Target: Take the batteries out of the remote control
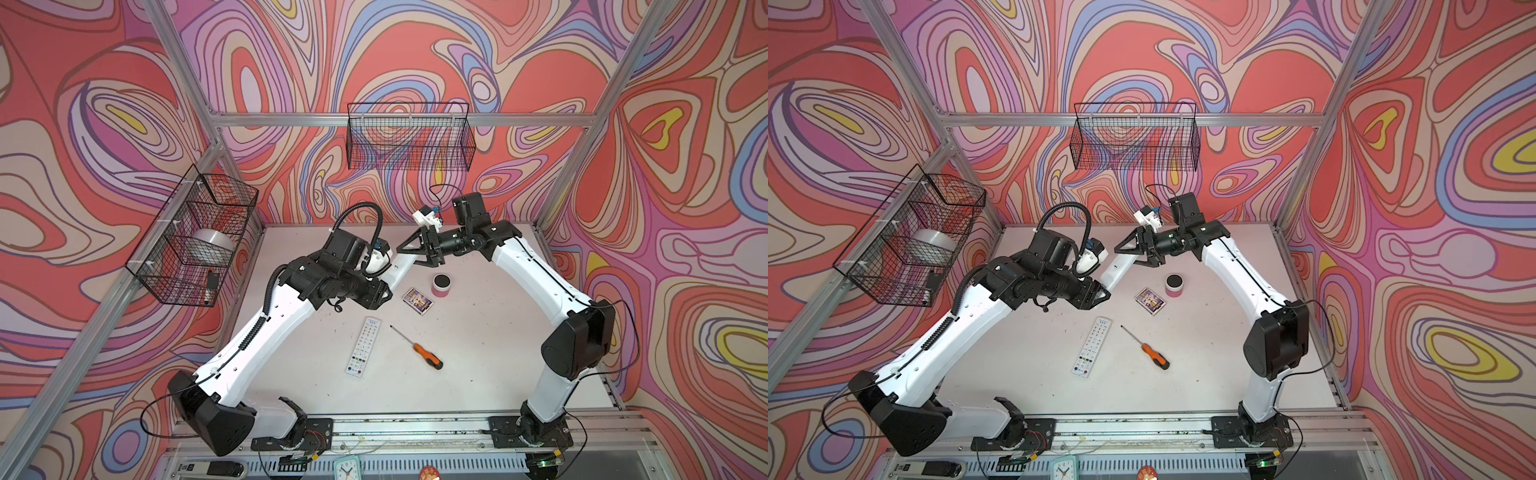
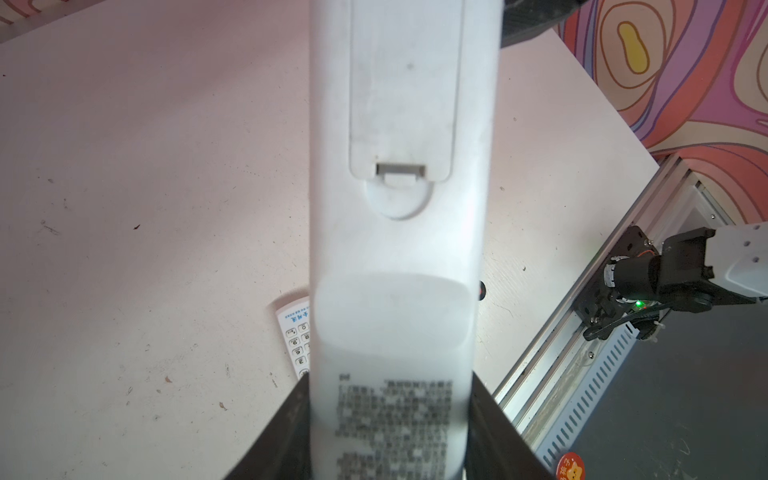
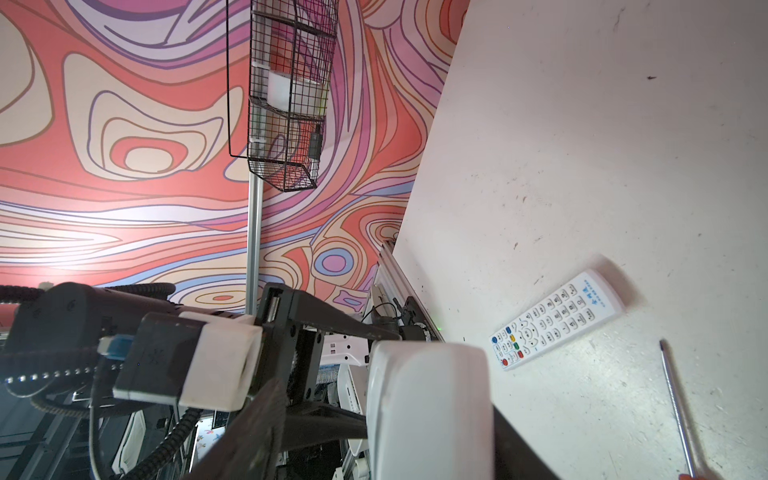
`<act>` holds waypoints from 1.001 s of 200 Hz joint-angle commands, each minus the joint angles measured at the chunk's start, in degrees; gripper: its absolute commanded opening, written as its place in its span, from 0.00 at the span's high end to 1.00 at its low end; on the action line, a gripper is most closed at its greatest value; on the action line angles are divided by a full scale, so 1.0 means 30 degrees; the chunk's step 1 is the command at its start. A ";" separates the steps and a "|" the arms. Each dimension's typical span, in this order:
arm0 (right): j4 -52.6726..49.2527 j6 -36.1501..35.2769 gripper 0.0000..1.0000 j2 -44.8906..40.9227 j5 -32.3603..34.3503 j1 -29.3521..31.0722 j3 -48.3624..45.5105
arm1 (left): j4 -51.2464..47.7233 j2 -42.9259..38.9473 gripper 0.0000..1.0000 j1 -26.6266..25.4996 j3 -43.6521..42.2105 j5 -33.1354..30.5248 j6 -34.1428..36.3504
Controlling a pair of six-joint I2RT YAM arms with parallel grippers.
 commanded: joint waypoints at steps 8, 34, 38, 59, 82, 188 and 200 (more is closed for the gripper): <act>0.0053 -0.0097 0.33 -0.0789 0.0162 0.0030 0.0150 | -0.0281 0.0060 0.60 -0.0522 0.0592 -0.0548 0.0113; -0.0074 -0.0103 0.42 -0.0776 0.0079 0.0037 0.0109 | -0.0655 0.0423 0.60 -0.0978 0.0911 -0.1056 0.0316; -0.0074 -0.0087 0.44 -0.0772 0.0021 0.0022 0.0113 | -0.0682 0.0441 0.60 -0.1015 0.0920 -0.1105 0.0361; -0.0107 -0.0077 0.48 -0.0873 -0.0023 0.0029 -0.0055 | -0.0744 0.0485 0.60 -0.1101 0.0931 -0.1262 0.0419; -0.0133 -0.0083 0.55 -0.1079 0.0128 0.0021 -0.0348 | -0.0717 0.0412 0.60 -0.1119 0.0883 -0.1162 0.0371; 0.3057 0.2352 0.77 -0.2305 0.1699 -0.0013 -0.2188 | -0.0139 -0.0276 0.29 -0.1117 0.0395 -0.1199 -0.0604; 0.3362 0.2573 0.78 -0.2364 0.2134 -0.0043 -0.2280 | 0.0206 -0.0414 0.21 -0.1046 0.0400 -0.1055 -0.1083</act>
